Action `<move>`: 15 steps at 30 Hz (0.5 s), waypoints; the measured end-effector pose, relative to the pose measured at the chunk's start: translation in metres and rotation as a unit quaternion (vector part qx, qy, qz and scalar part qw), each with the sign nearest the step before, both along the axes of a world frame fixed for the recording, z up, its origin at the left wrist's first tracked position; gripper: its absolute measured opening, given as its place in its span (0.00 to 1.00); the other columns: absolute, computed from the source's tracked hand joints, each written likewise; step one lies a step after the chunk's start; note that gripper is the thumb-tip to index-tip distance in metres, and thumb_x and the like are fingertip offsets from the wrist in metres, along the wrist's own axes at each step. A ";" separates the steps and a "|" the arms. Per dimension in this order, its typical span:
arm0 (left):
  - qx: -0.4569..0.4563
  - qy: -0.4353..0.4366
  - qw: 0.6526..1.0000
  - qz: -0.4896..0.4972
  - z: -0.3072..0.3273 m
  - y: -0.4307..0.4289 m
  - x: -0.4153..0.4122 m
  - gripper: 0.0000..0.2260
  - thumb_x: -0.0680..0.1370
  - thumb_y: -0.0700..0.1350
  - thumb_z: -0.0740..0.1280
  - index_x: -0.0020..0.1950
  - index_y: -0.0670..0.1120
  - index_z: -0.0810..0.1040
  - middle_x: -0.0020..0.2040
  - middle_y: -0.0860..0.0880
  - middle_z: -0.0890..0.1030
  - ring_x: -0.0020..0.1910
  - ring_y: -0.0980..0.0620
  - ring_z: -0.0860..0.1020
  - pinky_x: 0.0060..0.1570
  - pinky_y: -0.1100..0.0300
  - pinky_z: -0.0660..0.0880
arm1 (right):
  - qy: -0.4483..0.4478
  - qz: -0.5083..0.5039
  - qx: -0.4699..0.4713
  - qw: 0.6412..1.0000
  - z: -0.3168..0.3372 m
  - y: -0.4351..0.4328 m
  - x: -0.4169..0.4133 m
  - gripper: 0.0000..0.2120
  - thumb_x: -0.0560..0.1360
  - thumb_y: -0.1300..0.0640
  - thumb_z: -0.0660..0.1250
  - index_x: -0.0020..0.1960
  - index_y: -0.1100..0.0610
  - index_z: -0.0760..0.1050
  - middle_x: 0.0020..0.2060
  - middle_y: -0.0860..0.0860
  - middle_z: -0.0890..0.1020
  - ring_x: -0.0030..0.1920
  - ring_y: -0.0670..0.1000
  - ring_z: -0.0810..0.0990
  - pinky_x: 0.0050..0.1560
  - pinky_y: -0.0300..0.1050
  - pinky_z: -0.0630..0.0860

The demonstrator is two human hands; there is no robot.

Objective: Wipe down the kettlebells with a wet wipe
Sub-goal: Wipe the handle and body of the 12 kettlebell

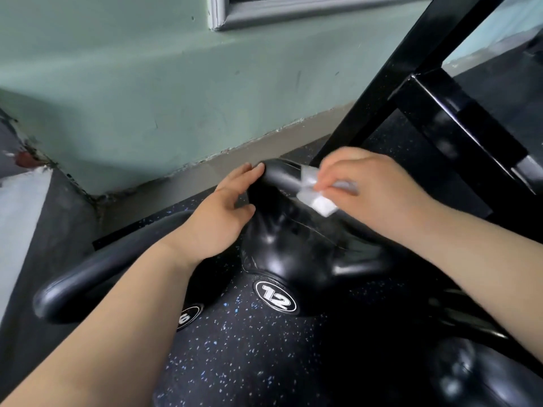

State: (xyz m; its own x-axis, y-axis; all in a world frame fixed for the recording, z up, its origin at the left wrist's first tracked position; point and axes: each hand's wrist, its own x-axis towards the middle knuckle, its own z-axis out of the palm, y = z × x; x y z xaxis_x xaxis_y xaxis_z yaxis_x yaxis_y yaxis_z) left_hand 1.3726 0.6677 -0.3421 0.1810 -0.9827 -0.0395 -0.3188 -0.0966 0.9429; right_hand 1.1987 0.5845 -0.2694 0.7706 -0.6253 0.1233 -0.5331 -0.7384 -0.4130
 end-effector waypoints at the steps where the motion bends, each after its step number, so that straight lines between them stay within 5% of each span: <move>1: 0.003 -0.002 1.000 -0.012 0.000 0.001 0.000 0.30 0.75 0.29 0.57 0.63 0.61 0.55 0.70 0.55 0.58 0.70 0.61 0.56 0.64 0.74 0.57 | 0.007 -0.016 0.013 1.000 0.002 0.003 -0.017 0.03 0.69 0.65 0.68 0.41 0.62 0.80 0.41 0.45 0.76 0.44 0.46 0.76 0.46 0.29 0.68; 4: -0.002 0.013 1.000 -0.010 0.000 0.001 0.000 0.31 0.74 0.28 0.58 0.63 0.61 0.54 0.74 0.51 0.57 0.73 0.57 0.54 0.73 0.56 0.53 | 0.012 -0.070 0.029 0.997 0.003 0.014 -0.056 0.03 0.68 0.63 0.69 0.38 0.59 0.81 0.40 0.38 0.75 0.46 0.36 0.73 0.48 0.20 0.65; 7: -0.019 0.046 0.999 0.002 -0.001 -0.002 0.000 0.29 0.74 0.28 0.59 0.60 0.62 0.59 0.73 0.50 0.60 0.71 0.58 0.58 0.64 0.71 0.60 | 0.013 -0.085 0.014 0.996 0.002 0.015 -0.052 0.09 0.66 0.57 0.64 0.38 0.60 0.81 0.39 0.44 0.77 0.44 0.35 0.73 0.46 0.19 0.64; 10: -0.028 0.050 0.998 0.002 -0.005 -0.001 -0.003 0.31 0.73 0.27 0.58 0.56 0.65 0.61 0.73 0.51 0.59 0.67 0.60 0.61 0.53 0.79 0.62 | 0.018 -0.056 -0.015 0.998 0.005 0.004 -0.015 0.12 0.68 0.54 0.63 0.39 0.62 0.80 0.40 0.52 0.79 0.41 0.48 0.77 0.41 0.30 0.67; 15: -0.028 0.049 0.998 0.000 -0.006 0.001 -0.002 0.30 0.73 0.27 0.58 0.60 0.61 0.61 0.73 0.53 0.59 0.68 0.60 0.61 0.59 0.71 0.62 | -0.023 -0.007 -0.049 0.999 -0.007 -0.010 0.051 0.07 0.72 0.61 0.64 0.45 0.60 0.80 0.47 0.55 0.80 0.45 0.55 0.78 0.47 0.49 0.74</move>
State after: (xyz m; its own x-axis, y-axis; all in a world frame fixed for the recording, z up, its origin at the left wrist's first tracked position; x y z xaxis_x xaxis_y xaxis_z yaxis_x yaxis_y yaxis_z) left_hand 1.3701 0.6683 -0.3480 0.1792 -0.9838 -0.0015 -0.2246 -0.0424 0.9735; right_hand 1.2498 0.5742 -0.2765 0.7544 -0.6185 0.2201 -0.5248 -0.7696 -0.3638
